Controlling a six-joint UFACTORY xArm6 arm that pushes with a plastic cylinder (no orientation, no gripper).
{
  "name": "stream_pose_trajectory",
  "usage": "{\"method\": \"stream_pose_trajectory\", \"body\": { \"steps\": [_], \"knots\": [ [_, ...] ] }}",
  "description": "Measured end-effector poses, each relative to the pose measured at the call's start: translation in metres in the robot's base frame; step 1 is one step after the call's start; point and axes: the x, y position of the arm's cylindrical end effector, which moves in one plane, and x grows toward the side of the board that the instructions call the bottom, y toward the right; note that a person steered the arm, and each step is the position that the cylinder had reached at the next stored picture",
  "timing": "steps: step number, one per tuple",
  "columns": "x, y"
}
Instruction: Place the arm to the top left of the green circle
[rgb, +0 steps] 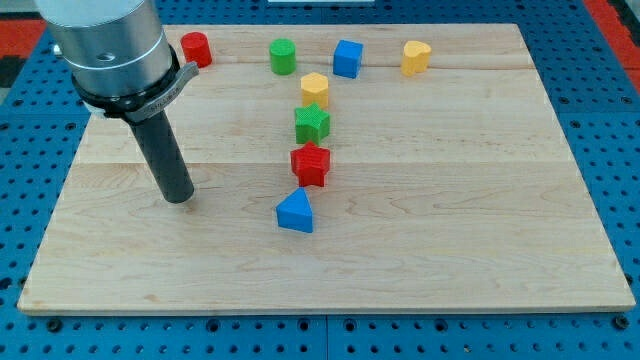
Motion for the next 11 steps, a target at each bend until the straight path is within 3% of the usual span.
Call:
{"method": "stream_pose_trajectory", "body": {
  "steps": [4,6,10,11],
  "knots": [
    [-0.003,0.042],
    [-0.008,0.035],
    [-0.122,0.034],
    [-0.127,0.034]
  ]
}}
